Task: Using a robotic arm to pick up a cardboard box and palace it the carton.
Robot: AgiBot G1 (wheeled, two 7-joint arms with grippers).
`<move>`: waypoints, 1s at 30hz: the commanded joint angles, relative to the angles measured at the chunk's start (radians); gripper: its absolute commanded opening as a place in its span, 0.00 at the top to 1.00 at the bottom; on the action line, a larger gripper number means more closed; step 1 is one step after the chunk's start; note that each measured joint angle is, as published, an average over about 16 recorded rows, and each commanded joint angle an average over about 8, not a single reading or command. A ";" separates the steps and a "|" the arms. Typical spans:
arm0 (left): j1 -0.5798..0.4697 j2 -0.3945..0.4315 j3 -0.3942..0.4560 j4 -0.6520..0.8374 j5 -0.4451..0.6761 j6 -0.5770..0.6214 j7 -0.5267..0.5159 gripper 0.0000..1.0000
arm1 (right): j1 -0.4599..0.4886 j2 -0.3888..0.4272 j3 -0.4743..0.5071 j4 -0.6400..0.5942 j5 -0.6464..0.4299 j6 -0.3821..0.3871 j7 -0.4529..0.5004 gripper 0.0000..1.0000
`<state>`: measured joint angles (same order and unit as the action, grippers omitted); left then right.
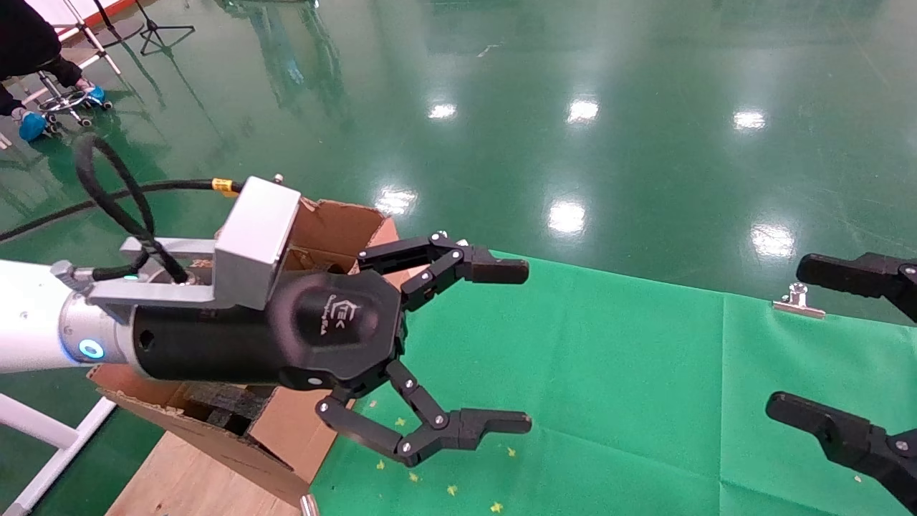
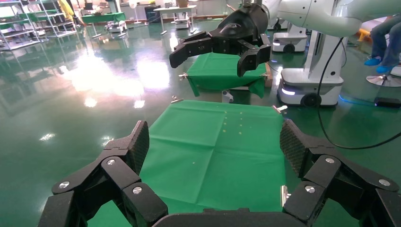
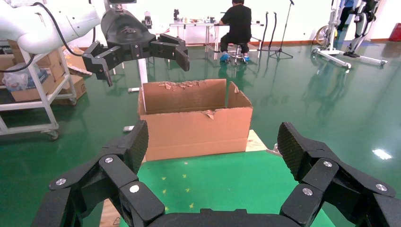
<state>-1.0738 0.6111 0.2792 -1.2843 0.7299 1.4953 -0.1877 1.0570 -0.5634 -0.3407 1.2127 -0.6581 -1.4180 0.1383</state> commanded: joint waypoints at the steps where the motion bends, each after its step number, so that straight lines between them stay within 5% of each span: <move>1: 0.000 0.000 0.000 0.000 0.000 0.000 0.000 0.00 | 0.000 0.000 0.000 0.000 0.000 0.000 0.000 0.00; 30: -0.002 0.000 0.001 0.001 0.002 0.000 -0.001 0.00 | 0.000 0.000 0.000 0.000 0.000 0.000 0.000 0.00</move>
<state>-1.0753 0.6111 0.2803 -1.2829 0.7317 1.4950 -0.1882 1.0570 -0.5634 -0.3407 1.2127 -0.6581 -1.4180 0.1383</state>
